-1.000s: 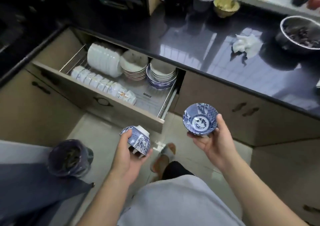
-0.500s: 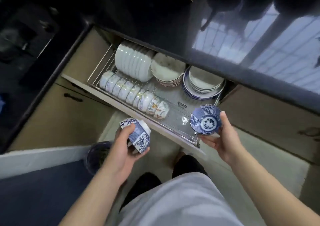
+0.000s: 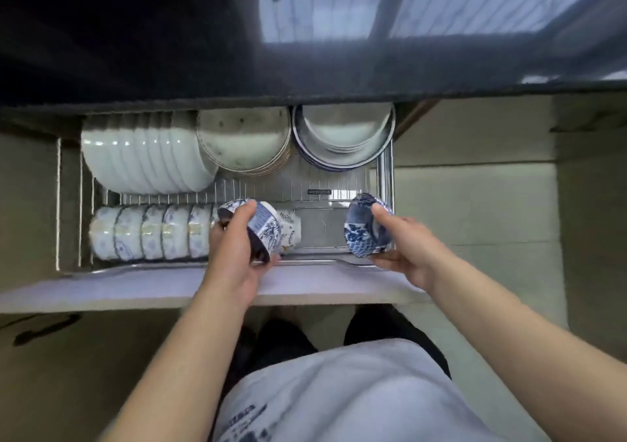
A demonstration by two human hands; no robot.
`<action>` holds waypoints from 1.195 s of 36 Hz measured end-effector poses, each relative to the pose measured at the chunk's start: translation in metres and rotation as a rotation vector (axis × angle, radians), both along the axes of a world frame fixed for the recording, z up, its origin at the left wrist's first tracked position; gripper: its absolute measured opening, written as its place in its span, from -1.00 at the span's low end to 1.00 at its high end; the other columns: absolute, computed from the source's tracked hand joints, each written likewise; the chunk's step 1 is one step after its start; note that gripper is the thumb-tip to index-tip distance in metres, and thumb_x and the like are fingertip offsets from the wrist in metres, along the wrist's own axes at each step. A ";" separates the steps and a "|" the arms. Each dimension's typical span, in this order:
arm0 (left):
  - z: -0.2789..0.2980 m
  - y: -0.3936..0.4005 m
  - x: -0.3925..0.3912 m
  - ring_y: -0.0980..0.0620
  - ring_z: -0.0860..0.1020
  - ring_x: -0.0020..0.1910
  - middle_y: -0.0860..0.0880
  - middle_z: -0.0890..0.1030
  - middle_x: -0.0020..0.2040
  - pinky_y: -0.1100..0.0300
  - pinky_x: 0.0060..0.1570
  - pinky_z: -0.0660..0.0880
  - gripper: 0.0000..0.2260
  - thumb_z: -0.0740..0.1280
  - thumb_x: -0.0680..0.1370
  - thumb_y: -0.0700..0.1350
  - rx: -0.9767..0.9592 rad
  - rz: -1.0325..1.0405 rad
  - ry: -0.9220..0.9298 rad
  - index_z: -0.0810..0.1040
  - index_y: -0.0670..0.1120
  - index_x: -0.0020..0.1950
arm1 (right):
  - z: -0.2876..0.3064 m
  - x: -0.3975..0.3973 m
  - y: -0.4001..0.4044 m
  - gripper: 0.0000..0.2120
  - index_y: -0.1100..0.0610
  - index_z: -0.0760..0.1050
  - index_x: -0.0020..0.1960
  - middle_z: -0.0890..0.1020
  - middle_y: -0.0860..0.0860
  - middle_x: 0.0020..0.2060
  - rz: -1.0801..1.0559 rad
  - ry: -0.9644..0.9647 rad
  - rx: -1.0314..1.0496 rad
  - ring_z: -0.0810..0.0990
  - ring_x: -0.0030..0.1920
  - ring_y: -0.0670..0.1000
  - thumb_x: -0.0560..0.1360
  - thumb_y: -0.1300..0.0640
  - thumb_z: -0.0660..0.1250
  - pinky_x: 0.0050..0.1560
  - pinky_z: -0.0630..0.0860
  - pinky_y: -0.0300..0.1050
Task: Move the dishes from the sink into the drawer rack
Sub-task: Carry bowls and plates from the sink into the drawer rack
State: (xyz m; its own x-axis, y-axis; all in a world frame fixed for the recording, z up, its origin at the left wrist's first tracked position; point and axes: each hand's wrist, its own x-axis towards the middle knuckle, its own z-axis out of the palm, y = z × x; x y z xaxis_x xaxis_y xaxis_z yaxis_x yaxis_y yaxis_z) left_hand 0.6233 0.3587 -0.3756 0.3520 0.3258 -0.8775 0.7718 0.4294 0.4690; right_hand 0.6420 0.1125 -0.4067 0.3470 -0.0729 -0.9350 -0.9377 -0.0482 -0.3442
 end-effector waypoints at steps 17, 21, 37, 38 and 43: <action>-0.096 0.061 0.015 0.02 0.70 0.11 0.08 0.70 0.17 -0.18 0.14 0.62 -0.63 0.44 0.57 0.03 -0.003 -0.357 -0.148 0.46 0.21 0.34 | -0.091 0.011 0.098 -0.59 0.11 0.42 -0.18 0.67 0.08 -0.15 0.256 0.040 -0.289 0.59 -0.18 0.01 0.50 -0.18 0.48 -0.10 0.49 -0.04; -0.097 0.058 0.004 0.06 0.69 0.12 0.07 0.68 0.21 -0.14 0.18 0.61 -0.54 0.45 0.57 -0.01 -0.022 -0.365 -0.179 0.41 0.15 0.43 | -0.105 0.017 0.114 -0.59 0.12 0.45 -0.14 0.70 0.11 -0.08 0.279 0.056 -0.376 0.67 -0.05 0.13 0.47 -0.19 0.48 0.05 0.58 0.01; -0.098 0.061 0.004 0.03 0.67 0.15 0.10 0.68 0.20 -0.25 0.23 0.56 -0.61 0.41 0.59 -0.01 -0.100 -0.340 -0.172 0.44 0.17 0.40 | -0.151 0.016 0.130 -0.49 0.21 0.58 0.02 0.76 0.10 -0.17 0.159 0.127 -0.186 0.72 -0.01 0.14 0.39 -0.22 0.53 0.17 0.63 0.18; -0.098 0.061 0.004 0.03 0.68 0.15 0.11 0.68 0.20 -0.25 0.23 0.56 -0.61 0.41 0.59 -0.01 -0.103 -0.342 -0.173 0.44 0.17 0.39 | -0.154 0.015 0.126 -0.44 0.21 0.59 0.03 0.76 0.10 -0.15 0.164 0.128 -0.167 0.73 -0.01 0.15 0.34 -0.25 0.53 0.18 0.63 0.18; -0.096 0.057 0.005 0.03 0.66 0.19 0.12 0.67 0.22 -0.21 0.24 0.56 -0.54 0.42 0.58 0.01 -0.133 -0.379 -0.170 0.39 0.18 0.44 | -0.158 0.008 0.109 0.03 0.19 0.53 0.26 0.71 0.07 0.11 0.236 0.074 -0.109 0.68 0.15 0.13 0.03 -0.51 0.43 0.27 0.58 0.17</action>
State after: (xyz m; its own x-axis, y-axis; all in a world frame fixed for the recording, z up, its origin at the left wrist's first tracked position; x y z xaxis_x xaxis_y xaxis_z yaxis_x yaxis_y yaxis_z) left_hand 0.6279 0.4157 -0.4717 0.5684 0.0341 -0.8220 0.8027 0.1960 0.5632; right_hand 0.6499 0.2216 -0.5649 0.2972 -0.0997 -0.9496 -0.9184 -0.3018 -0.2557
